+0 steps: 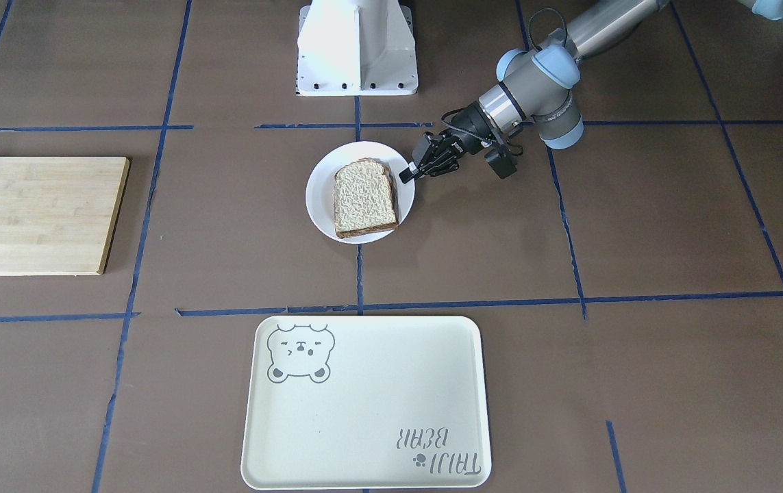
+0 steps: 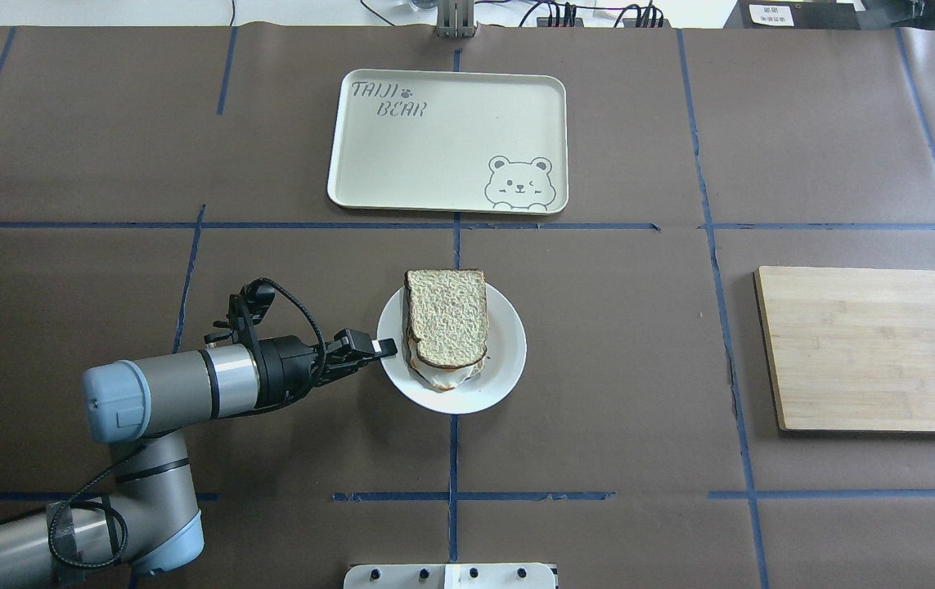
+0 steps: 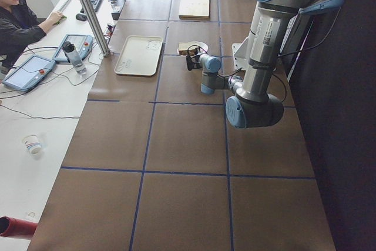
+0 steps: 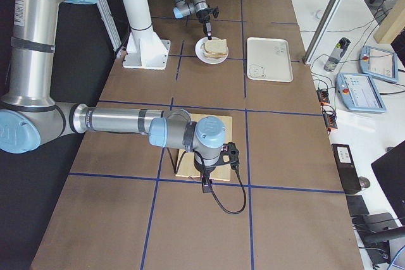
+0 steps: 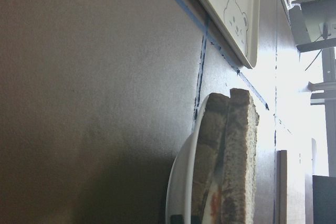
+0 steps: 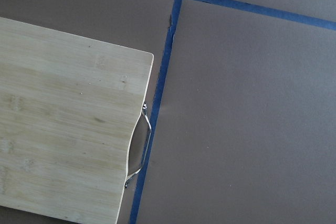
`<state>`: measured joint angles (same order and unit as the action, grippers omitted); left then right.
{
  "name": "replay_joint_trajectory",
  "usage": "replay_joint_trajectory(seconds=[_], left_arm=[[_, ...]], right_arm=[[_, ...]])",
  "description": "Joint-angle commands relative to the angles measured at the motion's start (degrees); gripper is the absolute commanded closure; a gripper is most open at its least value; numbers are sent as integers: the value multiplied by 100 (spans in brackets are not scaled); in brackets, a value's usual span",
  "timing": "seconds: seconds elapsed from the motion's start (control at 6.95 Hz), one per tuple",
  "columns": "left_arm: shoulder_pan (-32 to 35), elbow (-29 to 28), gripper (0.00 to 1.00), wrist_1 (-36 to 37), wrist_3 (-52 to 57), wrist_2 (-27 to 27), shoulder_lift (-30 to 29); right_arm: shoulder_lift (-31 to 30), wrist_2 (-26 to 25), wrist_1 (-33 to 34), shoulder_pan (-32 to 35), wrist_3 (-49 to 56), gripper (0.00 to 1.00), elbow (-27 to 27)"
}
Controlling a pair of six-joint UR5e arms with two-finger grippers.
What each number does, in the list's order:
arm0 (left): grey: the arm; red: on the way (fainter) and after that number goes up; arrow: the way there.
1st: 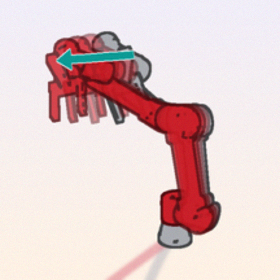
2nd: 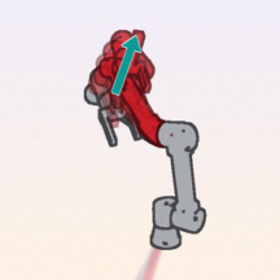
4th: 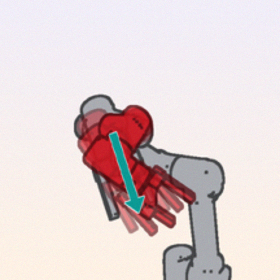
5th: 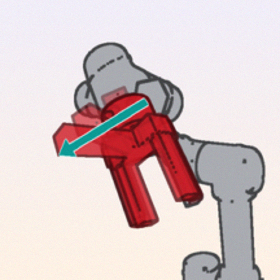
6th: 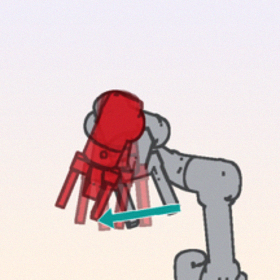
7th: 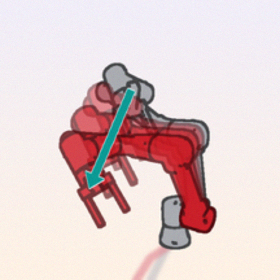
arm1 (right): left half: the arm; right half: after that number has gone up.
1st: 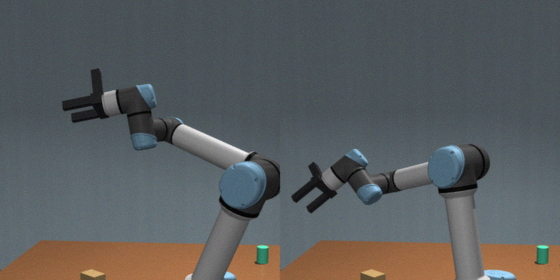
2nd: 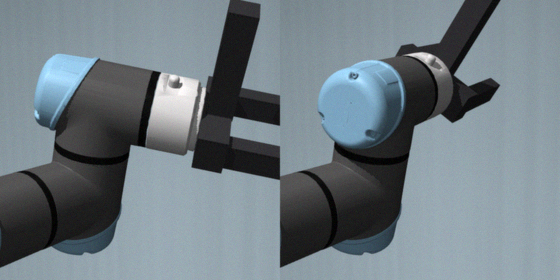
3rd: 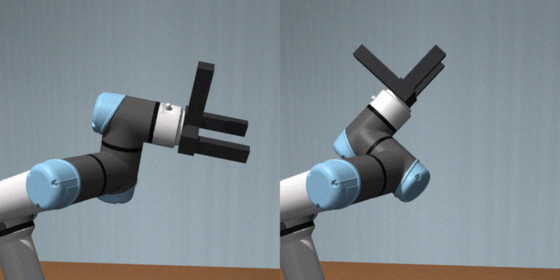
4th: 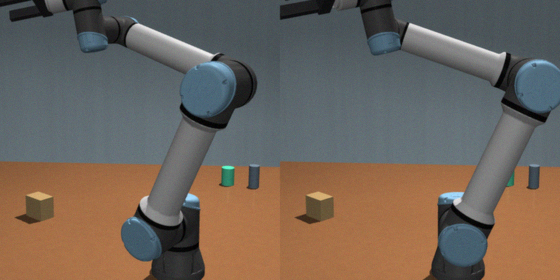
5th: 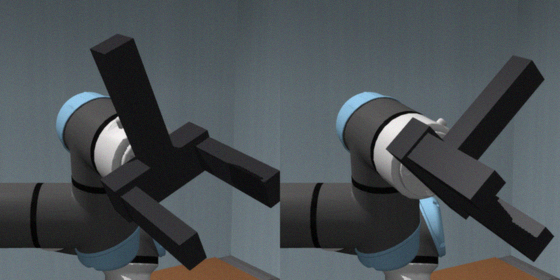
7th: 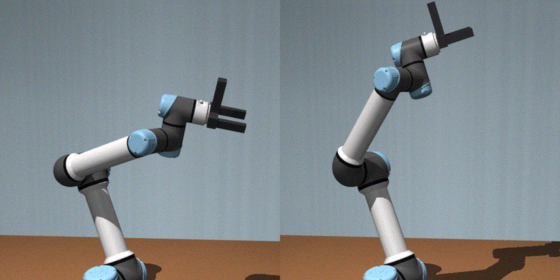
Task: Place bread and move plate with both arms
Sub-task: 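Slide the plate with the left gripper onto the white tray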
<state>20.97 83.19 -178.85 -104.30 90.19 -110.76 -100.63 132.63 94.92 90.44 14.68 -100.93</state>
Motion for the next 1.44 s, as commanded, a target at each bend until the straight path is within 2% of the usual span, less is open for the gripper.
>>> replay_joint_trajectory(seconds=[0.0,0.29,0.43,0.72,0.86,1.01,1.29], left_arm=[[12,13,92,-168,-501,-395,-164],[300,-117,92,-142,-1158,-1036,-295],[590,-493,92,-133,-1363,-1056,-558],[1187,-1528,92,-106,-1444,-1021,-963],[1321,-2134,92,-98,-1435,-1021,-1408],[1331,-2697,92,-98,-1426,-1021,-1813],[1322,-3429,92,-80,-1409,-1029,-2377]], right_arm=[[0,8,0,0,0,0,3],[0,8,0,0,0,0,3],[0,8,0,0,0,0,3],[9,8,0,0,0,0,-6],[17,8,0,0,-9,0,-6],[18,8,0,0,-9,0,-15],[18,8,0,0,-9,0,-15]])
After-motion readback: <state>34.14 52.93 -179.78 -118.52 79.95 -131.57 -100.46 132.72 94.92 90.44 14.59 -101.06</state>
